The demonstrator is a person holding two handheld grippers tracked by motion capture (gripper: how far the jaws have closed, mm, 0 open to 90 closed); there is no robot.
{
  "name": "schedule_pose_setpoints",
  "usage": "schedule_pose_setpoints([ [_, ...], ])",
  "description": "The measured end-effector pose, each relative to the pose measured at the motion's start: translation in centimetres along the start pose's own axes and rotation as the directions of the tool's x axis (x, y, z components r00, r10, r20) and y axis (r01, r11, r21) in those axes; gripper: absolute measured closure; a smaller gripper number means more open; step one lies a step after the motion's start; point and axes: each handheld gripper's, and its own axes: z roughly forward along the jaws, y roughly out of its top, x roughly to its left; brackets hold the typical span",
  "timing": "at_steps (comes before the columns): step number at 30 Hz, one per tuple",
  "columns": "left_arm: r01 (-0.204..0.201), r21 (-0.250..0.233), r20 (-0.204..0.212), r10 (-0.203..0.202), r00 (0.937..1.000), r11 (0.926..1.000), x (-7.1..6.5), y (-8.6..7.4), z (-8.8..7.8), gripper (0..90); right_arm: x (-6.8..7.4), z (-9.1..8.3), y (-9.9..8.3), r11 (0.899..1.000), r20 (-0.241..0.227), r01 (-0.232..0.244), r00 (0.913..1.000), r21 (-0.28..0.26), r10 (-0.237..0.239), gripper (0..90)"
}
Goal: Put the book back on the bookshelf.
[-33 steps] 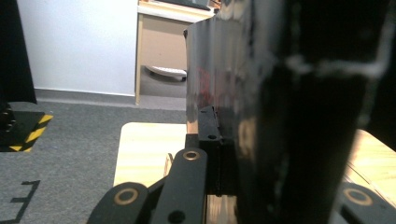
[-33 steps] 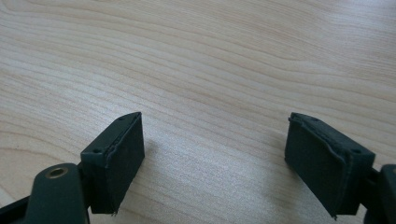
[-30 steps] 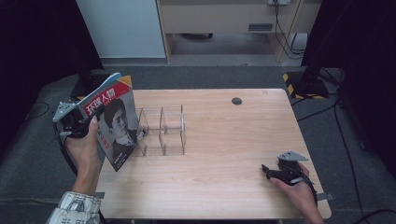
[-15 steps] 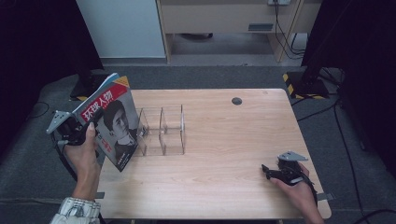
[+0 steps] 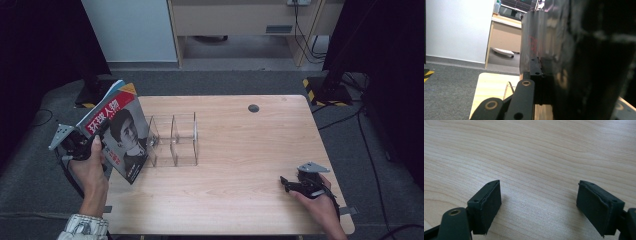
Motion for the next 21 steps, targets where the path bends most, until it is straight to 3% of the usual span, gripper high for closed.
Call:
schedule_pose_setpoints([
  [6, 0.007, -0.012, 0.013, -0.007, 0.9999, 0.9999, -0.33, -0.28, 0.28, 86.0, 0.00, 0.00, 0.00, 1.000, 0.000, 0.000, 1.0000, 0.000, 0.000, 20.2],
  [10, -0.016, 0.000, 0.021, 0.016, 0.9997, 0.9999, -0.64, -0.38, 0.39, 85.8, 0.00, 0.00, 0.00, 1.000, 0.000, 0.000, 1.0000, 0.000, 0.000, 20.2],
  [13, 0.013, -0.004, 0.031, -0.013, 0.9994, 0.9999, -0.59, -0.51, 0.41, 85.7, 0.00, 0.00, 0.00, 1.000, -0.001, 0.000, 1.0000, 0.000, 0.000, 20.1],
  [21, 0.013, -0.006, 0.037, -0.013, 0.9992, 0.9999, -0.44, -0.79, 0.47, 85.6, -0.02, 0.00, 0.00, 1.000, -0.003, 0.004, 1.0000, 0.000, -0.004, 20.2],
])
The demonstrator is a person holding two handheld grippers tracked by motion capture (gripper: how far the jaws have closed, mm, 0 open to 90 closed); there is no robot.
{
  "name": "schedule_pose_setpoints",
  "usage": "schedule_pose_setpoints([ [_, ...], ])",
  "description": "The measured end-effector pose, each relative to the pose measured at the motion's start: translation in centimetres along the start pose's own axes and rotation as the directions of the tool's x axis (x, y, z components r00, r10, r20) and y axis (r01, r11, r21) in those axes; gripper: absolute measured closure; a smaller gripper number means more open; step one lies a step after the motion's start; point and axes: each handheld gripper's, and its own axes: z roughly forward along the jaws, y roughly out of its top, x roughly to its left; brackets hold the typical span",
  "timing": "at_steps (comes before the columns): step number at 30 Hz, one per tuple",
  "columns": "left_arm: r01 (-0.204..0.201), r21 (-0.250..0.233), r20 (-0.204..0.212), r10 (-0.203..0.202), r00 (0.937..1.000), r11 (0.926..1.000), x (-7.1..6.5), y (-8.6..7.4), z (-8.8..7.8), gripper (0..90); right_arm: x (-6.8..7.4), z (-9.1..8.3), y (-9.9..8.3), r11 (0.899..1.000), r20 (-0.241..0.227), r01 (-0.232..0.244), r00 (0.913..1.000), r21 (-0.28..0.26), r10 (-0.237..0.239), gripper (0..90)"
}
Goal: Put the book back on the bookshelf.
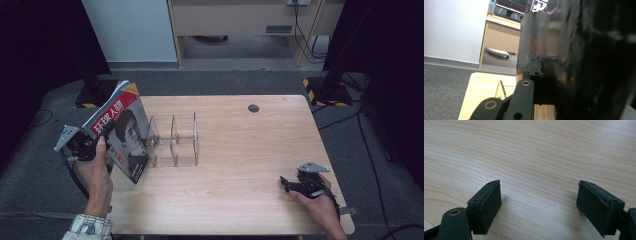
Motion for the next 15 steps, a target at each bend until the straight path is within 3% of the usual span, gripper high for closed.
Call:
schedule_pose_setpoints([
  [15, -0.005, -0.005, 0.026, 0.005, 0.9997, 1.0000, 0.44, -0.40, -0.15, 85.1, 0.00, 0.00, 0.01, 1.000, -0.001, 0.000, 1.0000, -0.001, 0.000, 20.2],
])
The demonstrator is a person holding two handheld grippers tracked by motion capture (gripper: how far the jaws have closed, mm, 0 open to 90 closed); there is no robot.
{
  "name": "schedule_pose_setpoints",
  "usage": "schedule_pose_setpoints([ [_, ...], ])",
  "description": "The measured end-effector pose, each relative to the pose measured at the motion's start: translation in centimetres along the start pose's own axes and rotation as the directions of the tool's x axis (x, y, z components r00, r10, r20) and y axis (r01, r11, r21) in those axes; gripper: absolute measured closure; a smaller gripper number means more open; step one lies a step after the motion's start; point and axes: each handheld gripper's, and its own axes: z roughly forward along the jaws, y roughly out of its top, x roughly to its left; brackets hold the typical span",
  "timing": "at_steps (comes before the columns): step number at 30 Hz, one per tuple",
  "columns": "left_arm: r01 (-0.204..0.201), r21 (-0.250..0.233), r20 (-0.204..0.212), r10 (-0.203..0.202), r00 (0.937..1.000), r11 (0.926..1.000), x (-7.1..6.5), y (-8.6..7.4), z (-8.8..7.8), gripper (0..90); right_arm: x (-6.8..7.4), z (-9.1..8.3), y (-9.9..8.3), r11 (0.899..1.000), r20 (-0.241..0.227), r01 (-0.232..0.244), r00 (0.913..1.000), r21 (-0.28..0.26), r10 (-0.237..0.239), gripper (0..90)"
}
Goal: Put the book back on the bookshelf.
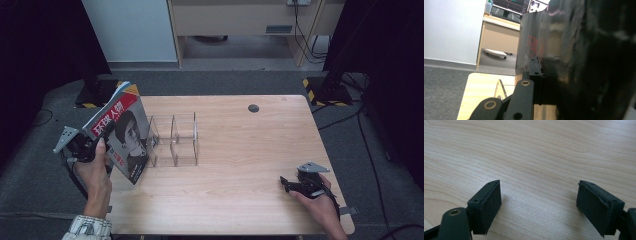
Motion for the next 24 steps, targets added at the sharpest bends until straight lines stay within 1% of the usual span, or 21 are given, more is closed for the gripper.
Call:
schedule_pose_setpoints([
  [9, -0.003, 0.003, 0.001, 0.003, 1.0000, 1.0000, 0.14, -0.02, -0.03, 84.8, 0.00, -0.01, 0.00, 1.000, -0.001, 0.000, 1.0000, 0.002, 0.000, 20.3],
  [16, -0.005, 0.008, 0.009, 0.005, 0.9999, 1.0000, 0.06, -0.03, 0.02, 84.1, 0.00, 0.00, 0.00, 1.000, -0.001, 0.000, 1.0000, 0.000, 0.000, 20.3],
  [24, -0.004, 0.010, 0.005, 0.004, 1.0000, 0.9999, 0.25, -0.06, -0.09, 83.5, 0.01, 0.00, 0.00, 1.000, -0.001, 0.001, 1.0000, 0.000, -0.001, 20.2],
])
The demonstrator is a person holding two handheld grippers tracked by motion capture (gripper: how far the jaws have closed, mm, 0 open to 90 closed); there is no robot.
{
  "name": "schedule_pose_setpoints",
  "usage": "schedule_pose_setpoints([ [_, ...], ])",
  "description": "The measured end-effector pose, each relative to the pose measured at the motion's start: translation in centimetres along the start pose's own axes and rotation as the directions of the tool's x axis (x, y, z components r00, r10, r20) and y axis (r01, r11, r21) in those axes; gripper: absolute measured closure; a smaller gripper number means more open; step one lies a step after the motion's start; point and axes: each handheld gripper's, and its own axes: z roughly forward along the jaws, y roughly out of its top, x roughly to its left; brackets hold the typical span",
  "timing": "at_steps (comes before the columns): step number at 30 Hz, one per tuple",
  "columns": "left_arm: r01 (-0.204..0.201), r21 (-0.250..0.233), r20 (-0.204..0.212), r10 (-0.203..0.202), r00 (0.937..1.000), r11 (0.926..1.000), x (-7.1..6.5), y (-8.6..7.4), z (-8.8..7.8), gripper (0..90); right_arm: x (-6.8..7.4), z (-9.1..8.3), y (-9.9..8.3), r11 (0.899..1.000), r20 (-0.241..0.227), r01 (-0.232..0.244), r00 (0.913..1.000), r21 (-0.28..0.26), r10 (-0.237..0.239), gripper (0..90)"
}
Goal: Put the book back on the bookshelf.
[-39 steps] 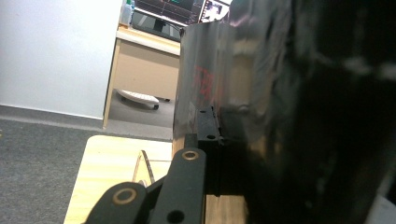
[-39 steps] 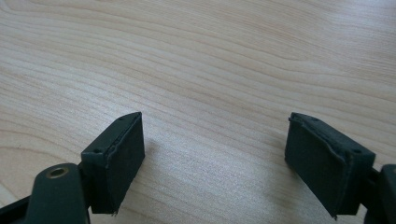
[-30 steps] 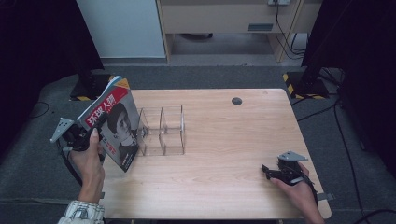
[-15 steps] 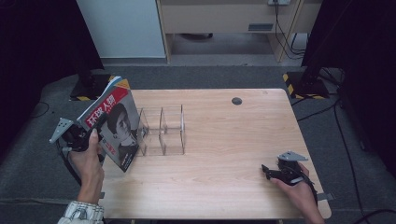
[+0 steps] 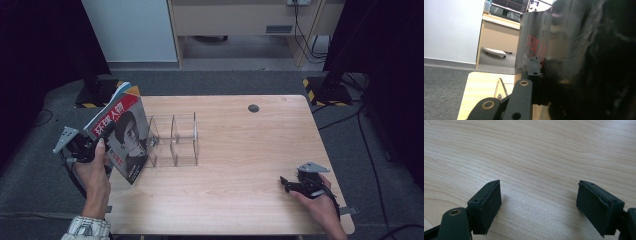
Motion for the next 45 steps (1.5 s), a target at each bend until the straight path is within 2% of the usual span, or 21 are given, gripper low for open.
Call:
schedule_pose_setpoints([
  [10, 0.024, 0.007, 0.004, -0.024, 0.9997, 0.9997, 0.39, -0.17, -0.16, 82.8, -0.01, -0.01, 0.00, 1.000, -0.002, 0.002, 1.0000, 0.000, -0.002, 20.3],
  [18, 0.003, 0.043, -0.017, -0.003, 0.9999, 0.9991, 0.21, -0.40, -0.02, 82.1, -0.02, -0.03, -0.02, 1.000, -0.006, 0.006, 1.0000, 0.002, -0.006, 20.2],
  [32, -0.007, 0.056, -0.031, 0.009, 0.9995, 0.9984, -0.05, -0.32, 0.11, 79.1, -0.03, -0.03, -0.03, 1.000, -0.008, 0.006, 1.0000, 0.002, -0.006, 20.2],
  [38, -0.016, 0.063, -0.029, 0.018, 0.9994, 0.9979, -0.22, -0.29, 0.19, 73.1, -0.03, -0.03, -0.03, 1.000, -0.008, 0.006, 0.9999, 0.002, -0.006, 20.1],
  [44, -0.041, 0.057, -0.042, 0.043, 0.9982, 0.9976, -0.25, -0.32, 0.15, 60.7, -0.03, -0.03, -0.03, 1.000, -0.009, 0.007, 0.9999, 0.002, -0.007, 20.1],
  [45, -0.047, 0.056, -0.045, 0.050, 0.9978, 0.9973, -0.28, -0.33, 0.17, 56.5, -0.03, -0.03, -0.03, 1.000, -0.008, 0.007, 0.9999, 0.002, -0.007, 20.1],
])
